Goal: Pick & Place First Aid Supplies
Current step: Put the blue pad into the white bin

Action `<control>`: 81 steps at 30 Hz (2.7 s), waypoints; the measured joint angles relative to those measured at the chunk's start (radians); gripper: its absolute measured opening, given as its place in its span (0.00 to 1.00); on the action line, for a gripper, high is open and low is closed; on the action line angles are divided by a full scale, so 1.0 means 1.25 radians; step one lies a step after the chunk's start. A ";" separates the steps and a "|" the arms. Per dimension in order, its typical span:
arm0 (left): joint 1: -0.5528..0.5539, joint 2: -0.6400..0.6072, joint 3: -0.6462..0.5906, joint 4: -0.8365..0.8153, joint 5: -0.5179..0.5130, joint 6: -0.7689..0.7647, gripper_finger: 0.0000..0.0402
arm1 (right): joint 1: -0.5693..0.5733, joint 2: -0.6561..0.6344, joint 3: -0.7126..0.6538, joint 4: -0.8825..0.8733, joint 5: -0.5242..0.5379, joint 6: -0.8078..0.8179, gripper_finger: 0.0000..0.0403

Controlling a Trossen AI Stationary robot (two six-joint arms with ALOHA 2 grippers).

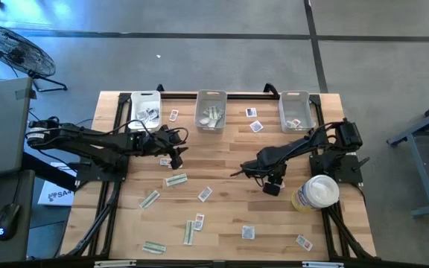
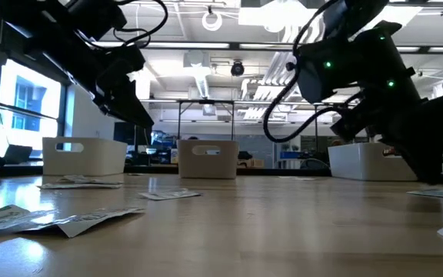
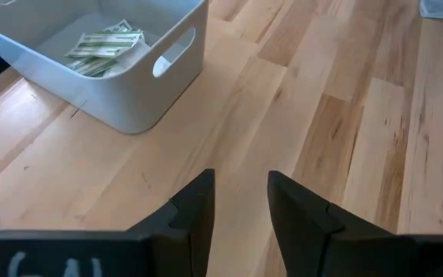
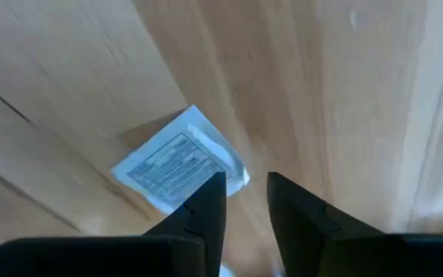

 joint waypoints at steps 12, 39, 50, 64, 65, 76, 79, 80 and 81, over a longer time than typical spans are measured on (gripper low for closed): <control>0.000 0.000 0.000 0.000 0.000 -0.004 0.30 | 0.016 0.000 -0.028 0.003 0.036 -0.027 0.18; 0.000 0.000 0.000 -0.001 -0.016 -0.007 0.30 | 0.015 -0.003 -0.074 0.093 0.063 -0.054 0.12; 0.000 0.007 -0.056 0.149 -0.016 -0.011 0.30 | 0.015 0.003 -0.044 0.074 0.082 -0.026 0.01; 0.000 0.035 -0.147 0.505 0.153 0.004 0.30 | 0.072 0.003 0.161 0.218 0.458 -0.030 0.00; 0.000 0.042 -0.148 0.519 0.153 0.004 0.30 | 0.076 0.003 0.167 0.266 0.497 -0.030 0.00; 0.000 0.204 -0.147 0.794 0.172 -0.091 0.30 | 0.066 0.002 0.170 0.666 0.630 -0.022 0.00; 0.000 0.246 -0.143 0.875 0.172 -0.116 0.30 | 0.052 0.002 0.170 0.680 0.622 0.026 0.00; 0.000 0.258 -0.137 0.889 0.174 -0.113 0.30 | 0.046 0.002 0.170 0.681 0.610 0.042 0.00; 0.000 0.266 -0.131 0.895 0.179 -0.105 0.30 | 0.040 0.002 0.170 0.681 0.598 0.054 0.00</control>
